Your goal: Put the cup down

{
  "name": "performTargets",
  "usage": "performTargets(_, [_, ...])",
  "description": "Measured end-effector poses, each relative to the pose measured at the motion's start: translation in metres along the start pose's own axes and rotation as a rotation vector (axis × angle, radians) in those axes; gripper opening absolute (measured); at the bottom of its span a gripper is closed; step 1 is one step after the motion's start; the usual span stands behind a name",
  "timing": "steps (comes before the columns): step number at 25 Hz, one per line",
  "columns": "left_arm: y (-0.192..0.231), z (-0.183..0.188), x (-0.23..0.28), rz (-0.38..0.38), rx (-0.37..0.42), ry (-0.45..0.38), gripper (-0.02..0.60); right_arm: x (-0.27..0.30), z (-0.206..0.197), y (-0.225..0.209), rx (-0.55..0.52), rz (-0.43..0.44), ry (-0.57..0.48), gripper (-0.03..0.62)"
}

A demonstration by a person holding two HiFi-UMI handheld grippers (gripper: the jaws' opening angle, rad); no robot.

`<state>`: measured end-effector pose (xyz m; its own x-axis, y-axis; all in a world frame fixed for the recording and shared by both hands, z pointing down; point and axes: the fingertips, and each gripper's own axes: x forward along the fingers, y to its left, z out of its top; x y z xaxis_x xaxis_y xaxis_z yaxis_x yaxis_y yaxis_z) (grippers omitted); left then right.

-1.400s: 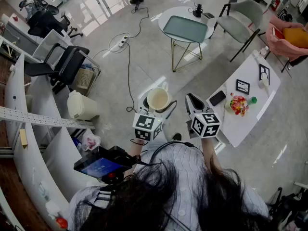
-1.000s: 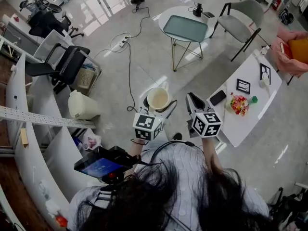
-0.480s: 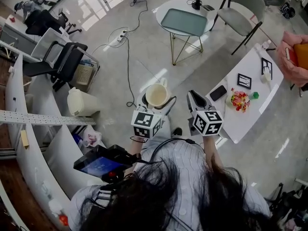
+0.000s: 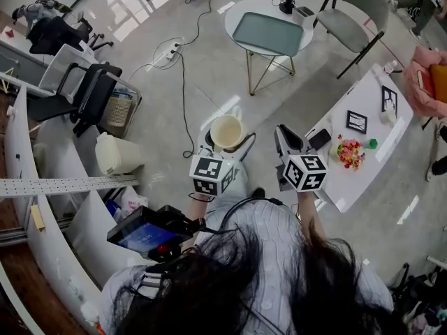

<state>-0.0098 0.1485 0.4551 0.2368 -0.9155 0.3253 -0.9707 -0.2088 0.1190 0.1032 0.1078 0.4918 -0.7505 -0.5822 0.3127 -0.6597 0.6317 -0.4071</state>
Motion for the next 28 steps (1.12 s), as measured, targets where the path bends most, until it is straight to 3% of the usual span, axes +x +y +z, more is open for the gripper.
performTargets(12, [0.078,0.042,0.072,-0.058,0.028,0.006,0.457,0.100,0.047,-0.005,-0.010,-0.022,0.022,0.058])
performTargets(22, [0.154,0.063,0.107,-0.087,0.040,0.009,0.457,0.176,0.072,0.003,-0.007,-0.062,0.016,0.058])
performTargets(28, [0.179,0.075,0.129,-0.121,0.052,0.006,0.457,0.202,0.085,-0.004,0.002,-0.106,0.001,0.058])
